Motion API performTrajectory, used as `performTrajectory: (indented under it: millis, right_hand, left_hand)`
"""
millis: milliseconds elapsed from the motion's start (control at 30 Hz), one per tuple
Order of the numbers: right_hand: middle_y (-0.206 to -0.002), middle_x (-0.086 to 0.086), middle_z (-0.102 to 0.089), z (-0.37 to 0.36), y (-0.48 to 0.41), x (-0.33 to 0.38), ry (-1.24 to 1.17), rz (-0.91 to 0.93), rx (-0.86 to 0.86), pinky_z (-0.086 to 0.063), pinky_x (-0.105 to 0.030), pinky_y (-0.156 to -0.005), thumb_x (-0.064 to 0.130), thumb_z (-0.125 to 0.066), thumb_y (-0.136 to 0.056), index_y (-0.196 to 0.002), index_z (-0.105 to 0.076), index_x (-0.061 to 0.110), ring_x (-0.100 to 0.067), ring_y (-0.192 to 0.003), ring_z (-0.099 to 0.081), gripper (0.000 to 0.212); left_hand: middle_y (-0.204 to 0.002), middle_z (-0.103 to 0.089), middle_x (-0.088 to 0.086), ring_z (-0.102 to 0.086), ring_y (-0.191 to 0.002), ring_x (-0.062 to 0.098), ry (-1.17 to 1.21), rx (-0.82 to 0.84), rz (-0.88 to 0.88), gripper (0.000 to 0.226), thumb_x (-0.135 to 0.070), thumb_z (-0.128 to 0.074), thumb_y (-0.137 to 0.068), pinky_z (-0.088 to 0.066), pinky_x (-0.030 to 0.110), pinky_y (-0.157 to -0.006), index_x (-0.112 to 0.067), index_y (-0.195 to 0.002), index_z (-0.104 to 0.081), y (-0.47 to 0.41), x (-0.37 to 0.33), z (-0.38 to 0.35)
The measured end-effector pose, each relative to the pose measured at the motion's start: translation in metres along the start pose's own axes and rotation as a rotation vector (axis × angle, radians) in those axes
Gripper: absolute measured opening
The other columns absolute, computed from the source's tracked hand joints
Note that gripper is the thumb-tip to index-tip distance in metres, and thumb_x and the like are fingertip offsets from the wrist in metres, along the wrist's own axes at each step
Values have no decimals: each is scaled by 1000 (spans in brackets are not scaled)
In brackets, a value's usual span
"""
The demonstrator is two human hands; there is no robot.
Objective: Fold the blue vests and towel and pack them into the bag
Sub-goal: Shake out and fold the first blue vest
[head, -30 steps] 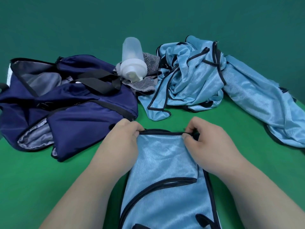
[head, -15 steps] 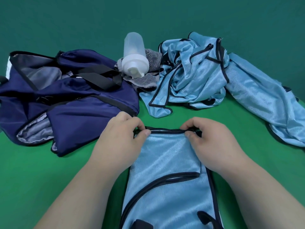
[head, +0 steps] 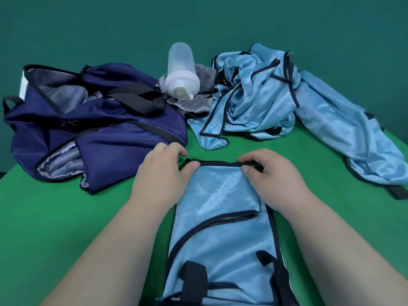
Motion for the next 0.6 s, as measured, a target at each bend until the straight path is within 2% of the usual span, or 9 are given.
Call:
performTrajectory:
  millis: [67, 167, 300, 367, 433, 533, 600]
  right_hand:
    - [-109, 17, -61, 1, 3, -2, -64, -33, -9, -34, -4, -79, 24, -61, -98, -113, -69, 28, -1, -99, -53, 18]
    - [-115, 14, -59, 4, 6, -1, -116, -65, 20, -43, -17, -89, 28, -61, -98, -118, -66, 28, -4, -103, -53, 21]
    - [-145, 6, -44, 18, 14, 5, -122, -135, 95, -35, -26, -101, 43, -56, -99, -144, -46, 27, -10, -122, -47, 49]
    - [-154, 4, -37, 31, 30, 8, -122, -170, 76, -33, -30, -108, 44, -50, -101, -150, -38, 26, -13, -133, -42, 54]
    - [-152, 6, -39, 44, 56, 12, -112, -187, 41, -34, -28, -102, 41, -50, -102, -147, -42, 28, -10, -128, -43, 49]
    - [-135, 16, -52, 56, 105, 21, -146, -209, 7, -35, -25, -94, 40, -54, -99, -131, -56, 34, -2, -114, -46, 32]
    - [-121, 22, -56, 55, 135, 26, -154, -203, 3, -37, -24, -93, 38, -58, -98, -119, -60, 37, -1, -113, -50, 21]
  left_hand:
    - [-100, -50, -9, -52, -98, 15, 37, -9, 12, 35, -56, -62, -88, -48, 39, -82, -30, -110, -59, 2, 1, 0]
    - [-98, -51, -10, -53, -95, 14, 107, -26, 34, 33, -53, -61, -90, -49, 41, -85, -28, -112, -59, 5, 2, 3]
    - [-103, -55, -11, -54, -99, 13, 145, 8, 57, 35, -51, -57, -93, -47, 39, -87, -27, -118, -57, 4, 4, 3]
    - [-110, -57, -10, -55, -104, 15, 225, 61, 109, 33, -45, -52, -98, -44, 34, -87, -24, -124, -56, 5, 6, 6]
    - [-117, -58, -6, -56, -105, 15, 364, 104, 168, 31, -36, -50, -101, -39, 28, -85, -21, -128, -56, 14, 7, 14]
    - [-112, -62, -10, -58, -100, 11, 609, 115, 295, 20, -31, -51, -102, -39, 23, -79, -26, -117, -63, 54, 13, 34]
    - [-111, -66, -14, -59, -107, 10, 766, 124, 388, 14, -34, -54, -100, -43, 29, -88, -33, -108, -66, 90, 13, 45]
Point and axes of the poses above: each hand's wrist, its own y-axis away from the middle knuckle, its own z-axis out of the back of the hand, x = y × z, the point moved 6 cm from there along -y, towards the middle knuckle
